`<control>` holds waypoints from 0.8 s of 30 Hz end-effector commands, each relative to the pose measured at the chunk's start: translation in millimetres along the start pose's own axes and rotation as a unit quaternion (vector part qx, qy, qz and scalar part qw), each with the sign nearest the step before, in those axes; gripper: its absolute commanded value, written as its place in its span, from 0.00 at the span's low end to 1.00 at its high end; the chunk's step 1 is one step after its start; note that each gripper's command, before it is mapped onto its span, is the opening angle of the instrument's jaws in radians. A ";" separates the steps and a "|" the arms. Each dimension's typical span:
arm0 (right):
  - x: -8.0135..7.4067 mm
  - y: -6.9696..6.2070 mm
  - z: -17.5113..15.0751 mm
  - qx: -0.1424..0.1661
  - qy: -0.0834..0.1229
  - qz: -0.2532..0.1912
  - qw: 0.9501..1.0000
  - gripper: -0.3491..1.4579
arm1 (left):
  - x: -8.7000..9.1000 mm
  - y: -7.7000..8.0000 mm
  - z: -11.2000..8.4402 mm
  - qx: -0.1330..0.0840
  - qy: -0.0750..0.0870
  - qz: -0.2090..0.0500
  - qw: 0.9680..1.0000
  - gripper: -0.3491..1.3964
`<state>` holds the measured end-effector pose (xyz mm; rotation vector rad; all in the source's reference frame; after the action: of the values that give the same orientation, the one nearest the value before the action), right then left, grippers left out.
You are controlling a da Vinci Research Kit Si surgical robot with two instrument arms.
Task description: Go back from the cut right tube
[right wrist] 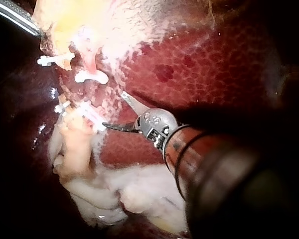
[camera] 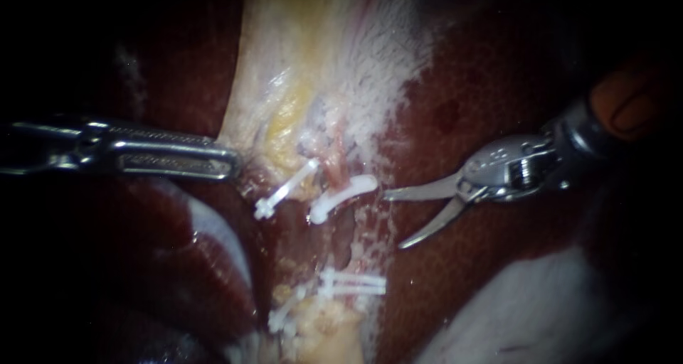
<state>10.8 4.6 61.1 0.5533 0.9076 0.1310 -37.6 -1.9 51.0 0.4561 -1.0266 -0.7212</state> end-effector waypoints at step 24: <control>4.9 0.2 -6.2 -0.074 0.003 -0.049 0.996 0.98 | 0.3 0.6 0.6 0.000 0.002 -0.002 1.000 0.00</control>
<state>9.1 8.9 54.6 0.3670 0.9225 0.1070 -37.9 -1.7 51.9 0.4600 -1.0226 -0.7232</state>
